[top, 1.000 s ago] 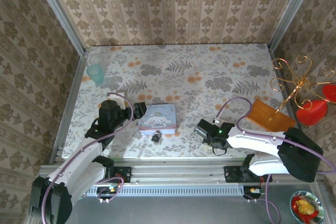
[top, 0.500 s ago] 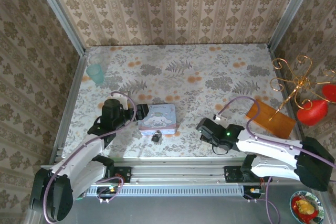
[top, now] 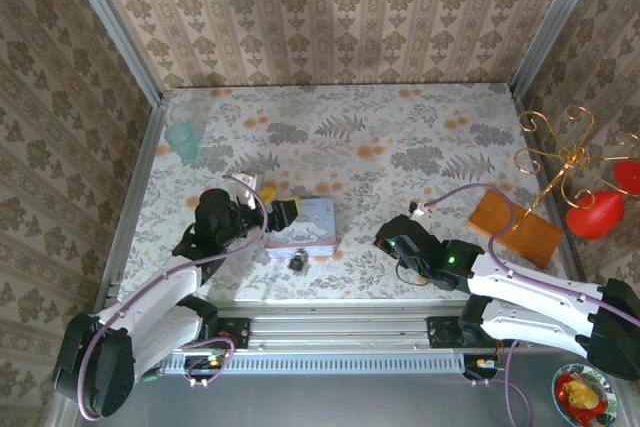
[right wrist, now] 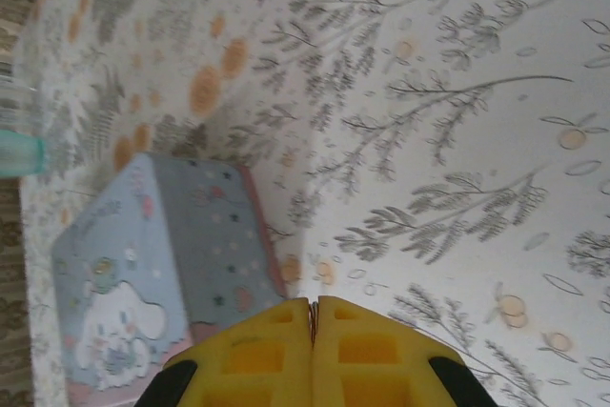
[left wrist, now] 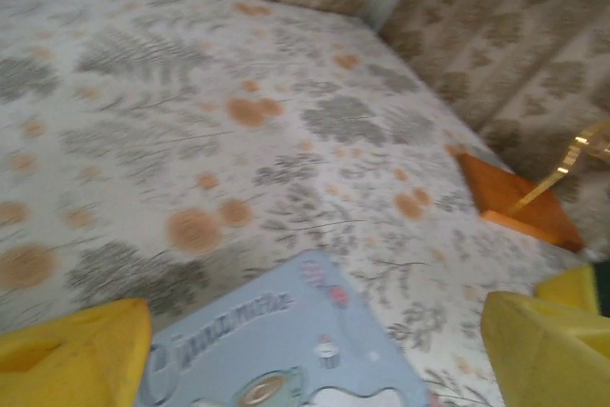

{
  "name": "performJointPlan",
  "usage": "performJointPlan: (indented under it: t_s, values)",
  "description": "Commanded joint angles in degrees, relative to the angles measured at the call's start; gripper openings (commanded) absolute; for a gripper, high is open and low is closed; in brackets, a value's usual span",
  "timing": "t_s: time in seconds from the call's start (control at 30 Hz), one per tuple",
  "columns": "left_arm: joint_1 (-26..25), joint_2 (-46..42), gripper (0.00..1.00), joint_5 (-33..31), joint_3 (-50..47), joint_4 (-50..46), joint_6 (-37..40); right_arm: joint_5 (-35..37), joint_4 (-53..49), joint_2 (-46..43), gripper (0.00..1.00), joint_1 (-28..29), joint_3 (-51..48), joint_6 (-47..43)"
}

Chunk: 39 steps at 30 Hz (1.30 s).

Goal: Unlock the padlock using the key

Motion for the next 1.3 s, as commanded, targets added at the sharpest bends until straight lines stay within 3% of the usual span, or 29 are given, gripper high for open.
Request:
performJointPlan:
  t_s: [0.0, 0.2, 0.3, 0.4, 0.5, 0.7, 0.93, 1.27]
  values:
    - [-2.9, 0.0, 0.87, 5.5, -3.2, 12.4, 1.2, 3.7, 4.2, -1.2, 0.0, 0.4, 5.1, 0.4]
    - [-13.5, 4.4, 0.83, 3.0, -8.3, 28.7, 11.2, 1.0, 5.9, -1.3, 0.0, 0.7, 7.3, 4.2]
    - [-20.2, 6.3, 0.83, 0.7, -8.3, 29.5, 19.3, 0.2, 8.2, -1.2, 0.0, 1.4, 6.4, 5.8]
    - [-24.9, 7.7, 0.76, -3.1, -8.1, 28.8, 26.1, -0.2, 11.2, -0.6, 0.0, 2.7, 5.9, 6.5]
    - [-25.4, 9.5, 0.64, -2.1, -7.0, 27.7, 28.4, 0.1, 11.4, 0.4, 0.0, 4.6, 6.5, 6.8]
    - [-25.4, 11.6, 0.55, -4.3, -7.4, 30.9, 28.5, 0.1, 14.8, 2.2, 0.0, 6.8, 5.0, 8.8]
    - [-25.4, 11.2, 0.26, -6.5, -6.0, 26.7, 29.7, 0.3, 17.0, 4.3, 0.0, 8.2, 5.2, 9.1]
    - [-25.4, 9.1, 0.21, -7.1, -6.7, 26.4, 29.5, 0.4, 18.0, 6.3, 0.0, 8.7, 5.3, 10.2]
